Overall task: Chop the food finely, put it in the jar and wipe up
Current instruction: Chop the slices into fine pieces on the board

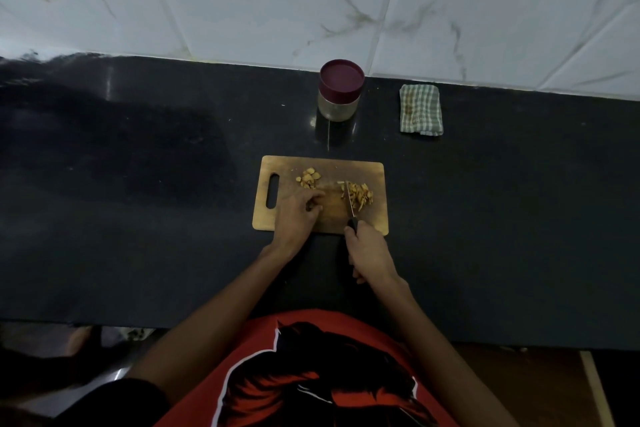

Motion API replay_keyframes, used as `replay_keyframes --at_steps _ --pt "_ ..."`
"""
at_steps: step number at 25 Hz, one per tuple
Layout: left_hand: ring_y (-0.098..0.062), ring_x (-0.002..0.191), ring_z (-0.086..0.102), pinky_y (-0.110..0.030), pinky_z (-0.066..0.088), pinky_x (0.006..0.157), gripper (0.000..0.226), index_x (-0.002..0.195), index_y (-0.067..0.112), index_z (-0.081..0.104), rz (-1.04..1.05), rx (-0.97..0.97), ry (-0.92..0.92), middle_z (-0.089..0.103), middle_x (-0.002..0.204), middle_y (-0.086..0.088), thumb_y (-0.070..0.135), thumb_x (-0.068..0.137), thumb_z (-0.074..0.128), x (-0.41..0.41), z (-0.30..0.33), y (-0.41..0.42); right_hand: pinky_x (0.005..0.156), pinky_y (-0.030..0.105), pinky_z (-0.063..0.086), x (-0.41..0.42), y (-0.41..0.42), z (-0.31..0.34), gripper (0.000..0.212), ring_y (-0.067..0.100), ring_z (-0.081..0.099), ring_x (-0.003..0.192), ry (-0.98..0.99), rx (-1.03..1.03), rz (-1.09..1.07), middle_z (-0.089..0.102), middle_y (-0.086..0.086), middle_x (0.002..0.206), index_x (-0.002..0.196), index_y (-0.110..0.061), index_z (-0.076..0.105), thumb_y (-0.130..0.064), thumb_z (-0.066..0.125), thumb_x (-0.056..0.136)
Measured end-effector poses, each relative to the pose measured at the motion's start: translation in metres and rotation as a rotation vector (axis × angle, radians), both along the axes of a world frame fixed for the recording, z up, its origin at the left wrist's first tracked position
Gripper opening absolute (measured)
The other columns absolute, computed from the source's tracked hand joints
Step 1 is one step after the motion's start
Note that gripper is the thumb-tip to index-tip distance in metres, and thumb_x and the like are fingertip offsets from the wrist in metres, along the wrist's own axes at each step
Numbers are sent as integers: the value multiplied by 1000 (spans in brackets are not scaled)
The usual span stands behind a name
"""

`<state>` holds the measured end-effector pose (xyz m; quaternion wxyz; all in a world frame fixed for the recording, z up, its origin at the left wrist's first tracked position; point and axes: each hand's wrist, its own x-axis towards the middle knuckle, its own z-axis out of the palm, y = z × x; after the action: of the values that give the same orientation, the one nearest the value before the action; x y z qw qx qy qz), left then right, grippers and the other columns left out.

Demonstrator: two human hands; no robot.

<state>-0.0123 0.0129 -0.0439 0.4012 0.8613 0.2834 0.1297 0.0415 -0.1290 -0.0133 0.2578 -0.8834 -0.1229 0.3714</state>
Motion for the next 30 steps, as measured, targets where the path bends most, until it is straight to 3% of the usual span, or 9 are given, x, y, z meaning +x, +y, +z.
replay_keyframes --at_steps 3,5,8,12,19,24,30 --pt "0 87 58 -8 44 79 25 110 14 68 70 -44 -47 68 103 2 6 87 62 -1 1 6 44 28 50 3 -4 0 23 21 63 60 -38 48 -15 62 12 93 105 -15 48 -35 36 105" --pt "3 82 58 -3 43 75 22 107 14 69 135 -90 -75 70 98 2 5 89 59 -6 -2 13 51 37 56 5 -5 -3 24 24 64 66 -78 61 -13 63 13 94 103 -15 49 -35 36 105" --pt "0 86 62 -9 47 79 24 108 15 69 211 -110 -100 70 101 5 6 92 55 -15 -4 21 65 50 58 4 -7 -8 24 26 65 72 -125 48 21 63 12 92 97 -15 50 -35 38 104" --pt "4 79 57 -4 43 70 21 108 16 69 248 -110 -90 66 102 7 11 92 57 -18 -1 27 51 37 57 5 -4 -8 23 22 61 65 -51 83 18 62 12 93 103 -15 49 -35 38 105" --pt "-12 98 60 -28 49 87 25 115 17 66 166 5 39 63 114 0 19 91 60 13 0 37 73 51 58 6 -1 -18 19 24 64 81 -93 72 63 62 8 95 102 -19 50 -35 39 104" --pt "-7 89 61 -26 51 75 24 106 20 66 191 62 109 67 97 7 27 83 69 15 -5 32 74 53 57 6 -2 -21 20 27 65 82 -115 66 68 62 8 93 101 -19 49 -35 39 104" --pt "-9 91 61 -19 45 73 26 110 16 65 232 -22 73 68 99 2 14 84 66 12 -2 29 75 54 57 6 -2 -23 20 29 66 86 -106 66 61 63 9 94 101 -19 48 -36 39 104"
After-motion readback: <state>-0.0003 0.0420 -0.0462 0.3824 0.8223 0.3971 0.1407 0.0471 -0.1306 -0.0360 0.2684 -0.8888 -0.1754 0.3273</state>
